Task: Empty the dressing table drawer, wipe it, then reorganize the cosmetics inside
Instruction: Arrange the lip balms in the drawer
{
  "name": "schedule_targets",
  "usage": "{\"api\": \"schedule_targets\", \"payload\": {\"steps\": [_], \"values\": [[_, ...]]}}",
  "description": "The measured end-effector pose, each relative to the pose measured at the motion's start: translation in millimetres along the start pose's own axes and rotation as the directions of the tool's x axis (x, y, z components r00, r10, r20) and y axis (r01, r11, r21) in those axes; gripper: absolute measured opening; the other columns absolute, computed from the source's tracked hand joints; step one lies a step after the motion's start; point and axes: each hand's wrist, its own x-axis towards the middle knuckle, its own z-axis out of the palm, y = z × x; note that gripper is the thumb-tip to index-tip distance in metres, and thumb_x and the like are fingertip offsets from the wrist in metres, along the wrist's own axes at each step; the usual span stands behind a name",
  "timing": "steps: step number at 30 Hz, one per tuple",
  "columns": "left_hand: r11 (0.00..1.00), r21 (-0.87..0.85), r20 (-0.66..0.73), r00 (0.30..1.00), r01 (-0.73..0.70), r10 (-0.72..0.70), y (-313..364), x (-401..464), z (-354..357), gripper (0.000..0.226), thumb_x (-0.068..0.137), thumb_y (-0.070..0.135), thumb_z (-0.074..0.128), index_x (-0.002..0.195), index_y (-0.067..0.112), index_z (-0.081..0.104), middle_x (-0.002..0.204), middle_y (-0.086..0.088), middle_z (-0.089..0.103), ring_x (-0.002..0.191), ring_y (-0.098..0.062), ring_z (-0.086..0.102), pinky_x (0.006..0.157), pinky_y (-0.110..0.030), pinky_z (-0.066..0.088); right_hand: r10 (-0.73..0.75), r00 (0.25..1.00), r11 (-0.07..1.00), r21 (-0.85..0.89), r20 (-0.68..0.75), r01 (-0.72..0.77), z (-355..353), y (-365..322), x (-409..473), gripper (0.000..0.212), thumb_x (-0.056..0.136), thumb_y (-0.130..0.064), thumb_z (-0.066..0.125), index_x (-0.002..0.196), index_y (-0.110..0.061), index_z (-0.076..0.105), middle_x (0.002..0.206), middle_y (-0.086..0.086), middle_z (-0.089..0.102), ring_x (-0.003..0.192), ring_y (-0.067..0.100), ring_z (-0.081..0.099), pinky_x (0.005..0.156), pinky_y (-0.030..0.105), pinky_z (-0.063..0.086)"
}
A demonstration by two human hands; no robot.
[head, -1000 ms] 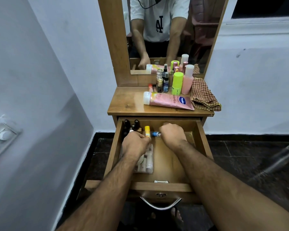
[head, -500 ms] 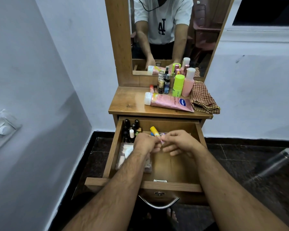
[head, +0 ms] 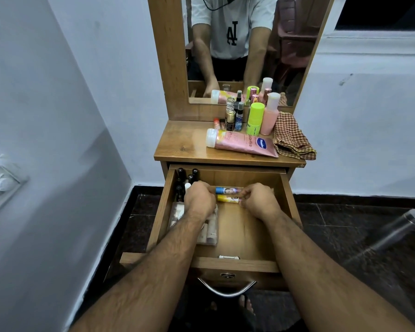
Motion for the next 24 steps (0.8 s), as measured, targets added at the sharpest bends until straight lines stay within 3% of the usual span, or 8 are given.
{"api": "schedule_targets", "payload": {"steps": [3,6,9,13,20,24], "values": [[1.0,-0.022,0.019,1.0,-0.004,0.005,-1.4,-0.5,1.9,0.023,0.093,0.005,0.057,0.107,0.015,0.071,0.096,-0.005,0.068,0.09,-0.026,0.07,0.079,-0.042,0.061,0.037,0.996,0.999,-0.004,-0.081,-0.038,2.3,-1.7,4.7,0.012,0.086,-0.018,0.074,0.096,-0.022,0.07,0.102,-0.002,0.068,0.091,0.011,0.058,0.088,0.032,0.054],[0.999,-0.047,0.035,0.999,-0.027,0.028,-7.8,2.1,6.8,0.027,0.091,0.003,0.054,0.107,0.014,0.073,0.096,-0.008,0.071,0.088,-0.029,0.071,0.077,-0.043,0.061,0.086,0.987,0.996,0.042,-0.135,-0.081,6.8,-3.0,5.9,0.029,0.082,-0.021,0.078,0.108,-0.019,0.064,0.105,0.002,0.066,0.095,0.017,0.064,0.088,0.038,0.057],[0.995,0.023,0.066,0.994,-0.092,0.091,-4.8,-1.9,6.9,0.028,0.091,0.006,0.057,0.114,0.014,0.072,0.111,-0.009,0.067,0.099,-0.03,0.066,0.088,-0.037,0.056,0.114,0.983,0.99,0.104,-0.143,-0.1,11.6,-3.4,8.6,0.046,0.08,-0.021,0.081,0.121,-0.014,0.062,0.111,0.005,0.068,0.096,0.02,0.068,0.087,0.041,0.059],[0.98,0.117,0.058,0.986,-0.161,0.155,-3.0,-6.4,7.8,0.034,0.092,0.003,0.055,0.123,0.01,0.066,0.119,-0.013,0.065,0.113,-0.03,0.058,0.092,-0.03,0.046,0.088,0.985,0.993,0.089,-0.147,-0.076,15.9,-10.0,13.8,0.034,0.081,-0.021,0.08,0.112,-0.013,0.07,0.102,0.004,0.072,0.092,0.018,0.07,0.087,0.039,0.059],[0.984,0.132,0.037,0.993,-0.119,0.115,-2.4,-10.1,-0.3,0.039,0.093,-0.003,0.047,0.125,0.011,0.064,0.12,-0.013,0.064,0.114,-0.029,0.056,0.086,-0.028,0.043,0.074,0.984,0.989,0.142,-0.163,-0.051,30.3,-22.6,24.4,0.012,0.076,-0.018,0.083,0.076,-0.021,0.071,0.081,0.005,0.075,0.08,0.022,0.072,0.079,0.04,0.061],[0.984,0.14,0.051,0.994,-0.107,0.101,-2.1,-13.2,-1.8,0.045,0.093,-0.002,0.047,0.134,0.014,0.059,0.126,-0.013,0.062,0.12,-0.029,0.054,0.094,-0.029,0.043,0.078,0.981,0.984,0.174,-0.177,-0.046,35.8,-20.3,26.1,0.01,0.076,-0.018,0.082,0.075,-0.02,0.072,0.079,0.004,0.075,0.079,0.022,0.072,0.079,0.041,0.06]]}}
